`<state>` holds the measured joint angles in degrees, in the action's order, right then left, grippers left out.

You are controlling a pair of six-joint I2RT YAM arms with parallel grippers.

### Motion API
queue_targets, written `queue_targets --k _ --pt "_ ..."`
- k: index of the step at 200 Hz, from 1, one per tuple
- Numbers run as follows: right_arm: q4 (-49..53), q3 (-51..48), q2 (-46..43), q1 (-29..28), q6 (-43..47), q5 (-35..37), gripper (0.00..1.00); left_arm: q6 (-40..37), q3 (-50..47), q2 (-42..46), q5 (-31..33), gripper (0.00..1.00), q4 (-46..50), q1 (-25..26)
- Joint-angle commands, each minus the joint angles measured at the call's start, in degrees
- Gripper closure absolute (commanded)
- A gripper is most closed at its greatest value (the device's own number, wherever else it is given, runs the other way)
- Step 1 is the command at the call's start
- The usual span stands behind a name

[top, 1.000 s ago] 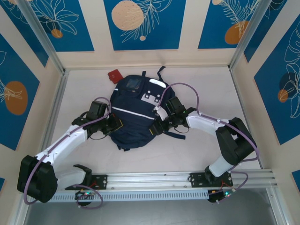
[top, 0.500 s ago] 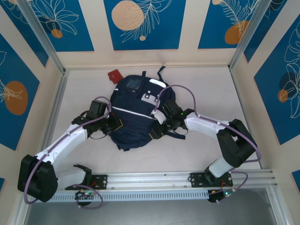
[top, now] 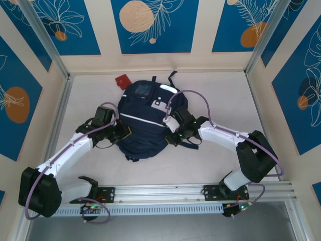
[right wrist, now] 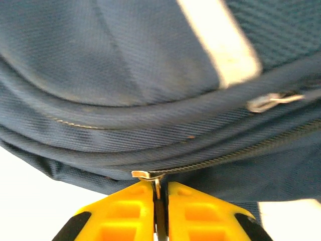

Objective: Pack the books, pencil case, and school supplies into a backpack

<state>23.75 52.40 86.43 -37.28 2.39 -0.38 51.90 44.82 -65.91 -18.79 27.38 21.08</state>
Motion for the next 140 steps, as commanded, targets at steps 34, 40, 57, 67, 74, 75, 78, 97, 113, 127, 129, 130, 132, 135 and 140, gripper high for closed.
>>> queue_targets --k 34,40,57,67,74,75,78,97,113,127,129,130,132,135,140 --pt "3.3 3.1 -0.1 7.1 -3.3 7.4 0.89 -3.2 0.6 3.3 -1.8 1.00 1.7 -1.3" --pt "3.3 3.8 0.5 7.7 -3.7 7.9 0.89 -3.4 0.4 3.5 -2.1 1.00 1.9 -1.4" --pt "4.2 6.3 3.2 9.4 -4.9 9.2 0.89 -4.2 0.1 4.1 -2.3 1.00 2.6 -1.4" --pt "4.8 7.7 4.8 10.3 -5.5 10.2 0.89 -4.9 0.1 4.5 -2.4 1.00 3.3 -1.4" --pt "4.9 8.5 6.0 10.7 -5.8 11.3 0.90 -5.4 0.1 4.9 -2.4 1.00 3.8 -1.4" --pt "4.9 8.6 6.1 10.8 -5.9 11.5 0.90 -5.5 0.1 4.9 -2.4 1.00 4.0 -1.4" --pt "5.0 8.9 6.4 11.0 -6.0 12.0 0.89 -5.7 0.1 5.0 -2.4 1.00 4.2 -1.3" --pt "6.3 11.5 8.7 11.8 -7.6 14.2 0.89 -6.9 -0.2 5.8 -2.0 1.00 5.5 -1.4" --pt "7.0 12.6 9.3 11.7 -8.2 14.1 0.85 -7.2 -0.9 6.0 -2.4 1.00 5.2 -1.4" --pt "6.9 12.7 8.0 11.1 -7.5 10.5 0.77 -7.3 -1.2 6.0 -3.3 1.00 4.5 -1.4" --pt "6.9 12.6 7.7 11.0 -7.4 9.9 0.75 -7.3 -1.2 6.0 -3.3 1.00 4.5 -1.4" --pt "6.8 12.6 7.6 10.9 -7.4 9.7 0.74 -7.3 -1.2 6.0 -3.4 1.00 4.4 -1.4" --pt "6.8 12.6 7.3 10.8 -7.4 9.2 0.72 -7.3 -1.2 6.0 -3.4 1.00 4.4 -1.4" --pt "6.8 12.5 6.7 10.6 -7.3 8.6 0.70 -7.3 -1.2 6.0 -3.4 1.00 4.3 -1.4" --pt "6.6 12.2 5.7 10.4 -7.3 6.7 0.65 -7.4 -1.0 6.0 -3.4 1.00 4.3 -1.4"
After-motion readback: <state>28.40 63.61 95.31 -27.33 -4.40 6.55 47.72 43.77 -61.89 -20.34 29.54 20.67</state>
